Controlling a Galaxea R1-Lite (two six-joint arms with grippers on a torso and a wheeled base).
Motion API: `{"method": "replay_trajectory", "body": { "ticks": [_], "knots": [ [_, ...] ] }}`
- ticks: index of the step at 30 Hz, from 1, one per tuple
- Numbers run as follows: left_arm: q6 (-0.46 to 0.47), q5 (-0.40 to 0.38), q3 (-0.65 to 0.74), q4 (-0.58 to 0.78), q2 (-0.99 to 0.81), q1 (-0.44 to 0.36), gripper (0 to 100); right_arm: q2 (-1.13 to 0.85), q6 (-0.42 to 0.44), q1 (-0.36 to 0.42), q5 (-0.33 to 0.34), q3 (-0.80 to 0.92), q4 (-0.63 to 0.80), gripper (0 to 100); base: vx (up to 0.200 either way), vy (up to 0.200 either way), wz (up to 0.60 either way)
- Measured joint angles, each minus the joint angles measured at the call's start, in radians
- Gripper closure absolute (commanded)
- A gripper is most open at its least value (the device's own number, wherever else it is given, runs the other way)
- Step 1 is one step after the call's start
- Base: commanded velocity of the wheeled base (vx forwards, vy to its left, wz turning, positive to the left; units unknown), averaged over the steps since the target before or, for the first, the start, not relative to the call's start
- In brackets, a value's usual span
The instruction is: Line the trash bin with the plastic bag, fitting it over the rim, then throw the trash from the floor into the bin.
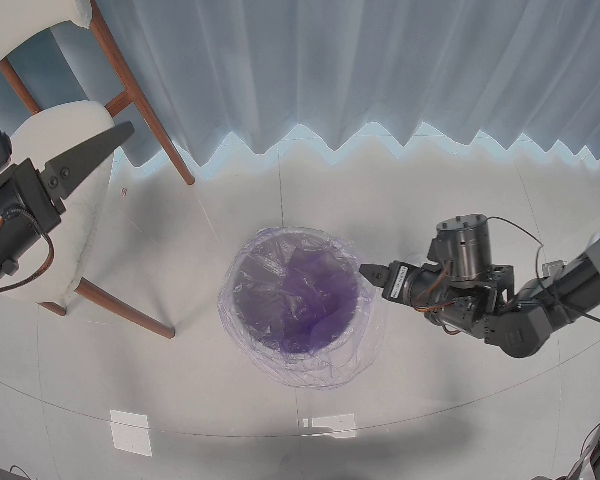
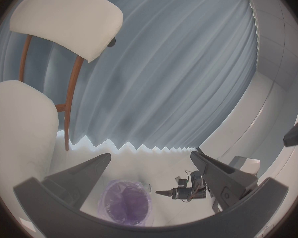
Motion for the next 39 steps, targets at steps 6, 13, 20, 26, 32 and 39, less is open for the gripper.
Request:
{"method": "replay_trajectory", "body": {
  "ticks": [6, 13, 20, 26, 32, 39],
  "knots": [
    [0.051, 0.0, 0.029, 0.007, 0.013, 0.002, 0, 0.14, -0.017, 0.014, -0.022, -0.135, 0.012, 0, 0.0, 0.0, 0.0],
    [0.06, -0.002, 0.048, 0.007, 0.029, 0.001, 0, 0.277, -0.02, 0.025, -0.027, -0.24, 0.02, 0, 0.0, 0.0, 0.0],
    [0.064, -0.003, 0.056, 0.005, 0.043, -0.004, 0, 0.367, -0.035, 0.024, -0.028, -0.284, 0.018, 100, 0.0, 0.0, 0.0],
    [0.102, -0.001, 0.056, 0.004, 0.045, -0.006, 0, 0.388, -0.031, 0.023, -0.032, -0.283, 0.009, 100, 0.0, 0.0, 0.0],
    [0.117, 0.002, 0.06, 0.005, 0.046, -0.011, 0, 0.362, -0.026, 0.022, -0.029, -0.238, -0.023, 100, 0.0, 0.0, 0.0],
    [0.116, 0.003, 0.06, 0.007, 0.047, -0.043, 0, 0.18, -0.006, 0.025, 0.029, -0.049, -0.045, 100, 0.0, 0.0, 0.0]
  ]
}}
